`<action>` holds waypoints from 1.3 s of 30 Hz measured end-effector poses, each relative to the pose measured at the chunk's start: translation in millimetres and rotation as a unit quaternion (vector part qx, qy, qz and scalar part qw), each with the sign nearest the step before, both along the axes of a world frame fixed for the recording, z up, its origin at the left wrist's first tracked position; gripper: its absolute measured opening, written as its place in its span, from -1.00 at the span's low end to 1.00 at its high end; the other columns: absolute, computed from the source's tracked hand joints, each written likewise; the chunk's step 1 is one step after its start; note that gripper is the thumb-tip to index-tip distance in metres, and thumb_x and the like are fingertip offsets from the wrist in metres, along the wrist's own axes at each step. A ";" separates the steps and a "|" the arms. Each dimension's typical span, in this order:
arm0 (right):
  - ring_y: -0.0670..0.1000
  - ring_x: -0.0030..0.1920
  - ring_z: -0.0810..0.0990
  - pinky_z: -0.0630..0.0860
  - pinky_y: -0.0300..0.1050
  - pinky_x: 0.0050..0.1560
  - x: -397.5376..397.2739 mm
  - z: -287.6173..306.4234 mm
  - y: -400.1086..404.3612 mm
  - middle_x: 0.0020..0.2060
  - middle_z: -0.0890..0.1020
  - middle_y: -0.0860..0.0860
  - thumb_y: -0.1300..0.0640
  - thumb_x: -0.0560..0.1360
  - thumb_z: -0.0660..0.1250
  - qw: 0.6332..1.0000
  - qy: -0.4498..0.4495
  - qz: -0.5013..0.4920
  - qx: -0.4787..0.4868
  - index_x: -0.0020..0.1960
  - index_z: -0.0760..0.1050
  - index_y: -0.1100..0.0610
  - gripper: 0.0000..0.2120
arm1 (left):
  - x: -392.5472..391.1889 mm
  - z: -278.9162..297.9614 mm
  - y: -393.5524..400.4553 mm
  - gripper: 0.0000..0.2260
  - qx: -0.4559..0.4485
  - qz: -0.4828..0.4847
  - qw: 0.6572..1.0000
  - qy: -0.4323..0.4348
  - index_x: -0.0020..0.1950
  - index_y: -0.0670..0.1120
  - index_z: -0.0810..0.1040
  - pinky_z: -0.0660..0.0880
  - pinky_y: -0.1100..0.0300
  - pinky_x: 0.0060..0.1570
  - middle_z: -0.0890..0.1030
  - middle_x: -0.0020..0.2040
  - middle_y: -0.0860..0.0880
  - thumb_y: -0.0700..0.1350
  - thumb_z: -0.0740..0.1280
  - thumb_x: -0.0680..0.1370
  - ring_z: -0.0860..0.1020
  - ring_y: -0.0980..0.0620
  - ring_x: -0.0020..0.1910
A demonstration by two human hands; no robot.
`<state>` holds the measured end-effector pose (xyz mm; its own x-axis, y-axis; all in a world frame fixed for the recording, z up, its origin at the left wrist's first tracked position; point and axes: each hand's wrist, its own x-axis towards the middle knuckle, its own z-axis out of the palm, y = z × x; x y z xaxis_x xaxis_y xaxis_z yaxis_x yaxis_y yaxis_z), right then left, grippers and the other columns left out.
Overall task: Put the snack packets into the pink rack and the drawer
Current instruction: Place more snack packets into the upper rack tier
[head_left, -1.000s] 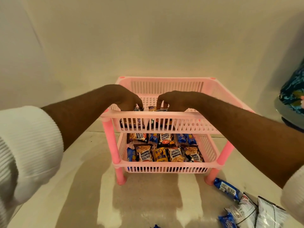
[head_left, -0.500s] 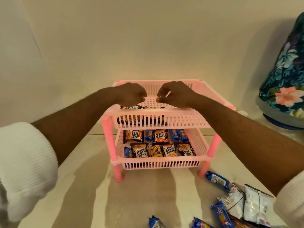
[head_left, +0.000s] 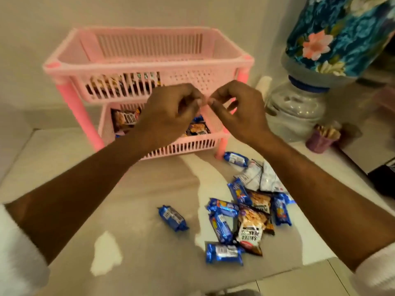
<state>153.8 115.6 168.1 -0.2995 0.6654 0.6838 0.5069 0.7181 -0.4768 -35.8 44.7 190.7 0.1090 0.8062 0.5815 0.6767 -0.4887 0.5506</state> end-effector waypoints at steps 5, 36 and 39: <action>-0.09 -0.17 0.63 0.60 0.06 -0.12 43.3 -77.0 -25.5 -0.20 0.67 -0.11 0.00 0.48 0.43 0.975 -0.120 0.059 -0.180 -0.09 0.64 0.01 -0.91 | 28.8 -93.8 -18.9 -0.90 -0.172 0.035 0.984 0.039 -0.04 -0.01 0.65 0.49 0.20 -0.22 0.66 -0.24 0.08 -0.07 0.34 0.58 0.58 0.14 -0.28; -0.06 -0.04 0.64 0.60 -0.07 -0.01 73.0 -163.8 -15.4 -0.06 0.63 -0.14 -0.05 0.40 0.50 0.894 -0.107 0.128 -0.416 0.25 0.46 -0.11 -0.54 | 107.3 -172.9 -48.6 -0.60 -0.435 0.295 0.821 -0.223 0.35 0.00 0.36 0.48 0.26 -0.33 0.63 0.08 -0.10 -0.02 0.36 0.54 0.61 0.00 -0.12; 0.03 0.01 0.68 0.63 0.10 0.11 68.5 -138.9 -7.3 0.00 0.66 0.00 0.11 0.42 0.53 0.859 -0.010 0.152 -0.488 0.19 0.51 -0.09 -0.61 | 96.1 -133.9 -45.1 -0.77 -0.397 0.230 0.828 -0.323 0.23 -0.06 0.47 0.55 0.18 -0.28 0.63 0.04 -0.14 -0.12 0.31 0.57 0.61 0.01 -0.18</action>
